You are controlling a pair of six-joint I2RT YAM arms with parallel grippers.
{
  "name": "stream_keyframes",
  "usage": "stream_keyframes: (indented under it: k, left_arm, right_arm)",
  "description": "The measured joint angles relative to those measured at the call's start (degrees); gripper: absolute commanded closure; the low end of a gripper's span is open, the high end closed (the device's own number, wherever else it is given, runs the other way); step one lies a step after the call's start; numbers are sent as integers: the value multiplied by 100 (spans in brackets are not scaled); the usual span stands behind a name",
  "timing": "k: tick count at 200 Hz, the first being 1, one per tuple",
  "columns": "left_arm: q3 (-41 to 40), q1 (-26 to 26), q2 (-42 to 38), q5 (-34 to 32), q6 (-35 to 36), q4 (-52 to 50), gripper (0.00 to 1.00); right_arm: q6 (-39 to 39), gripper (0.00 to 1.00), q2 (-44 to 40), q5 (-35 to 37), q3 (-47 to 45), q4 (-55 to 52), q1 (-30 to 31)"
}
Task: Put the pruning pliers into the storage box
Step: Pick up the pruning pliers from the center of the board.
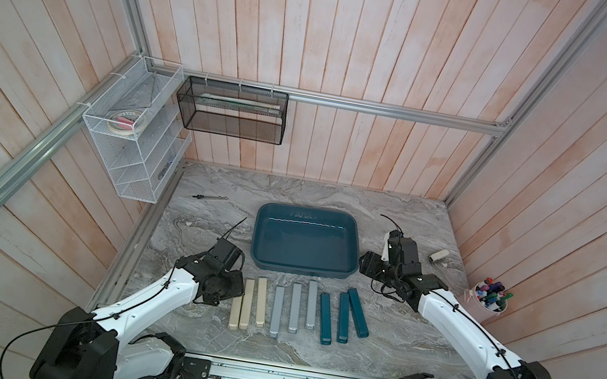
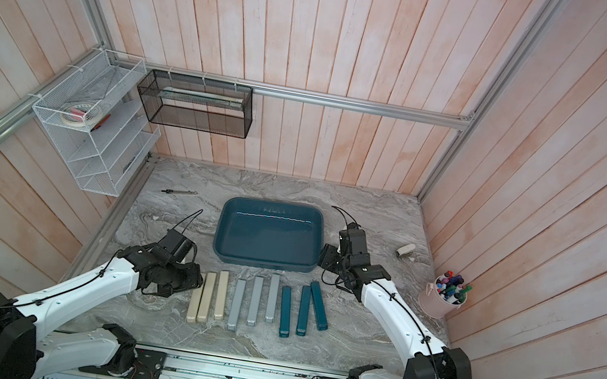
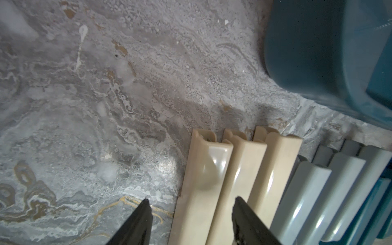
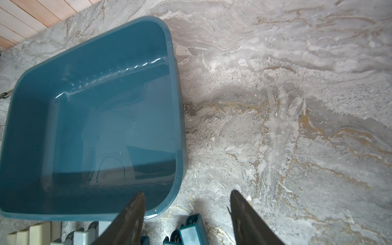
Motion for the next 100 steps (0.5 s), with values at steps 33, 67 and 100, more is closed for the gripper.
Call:
stream_keyframes:
  k: [33,67,100]
  left_arm:
    - [0,0,146,-42,2,37,36]
    - [0,0,341,-142,22,50,36]
    - [0,0,402,-151,48,96,36]
  right_arm:
    - [44,35,61,-33,-46,48,0]
    - [59,35,76,-37,-52,68,0]
    - [61,35,76,-37,-87,125,0]
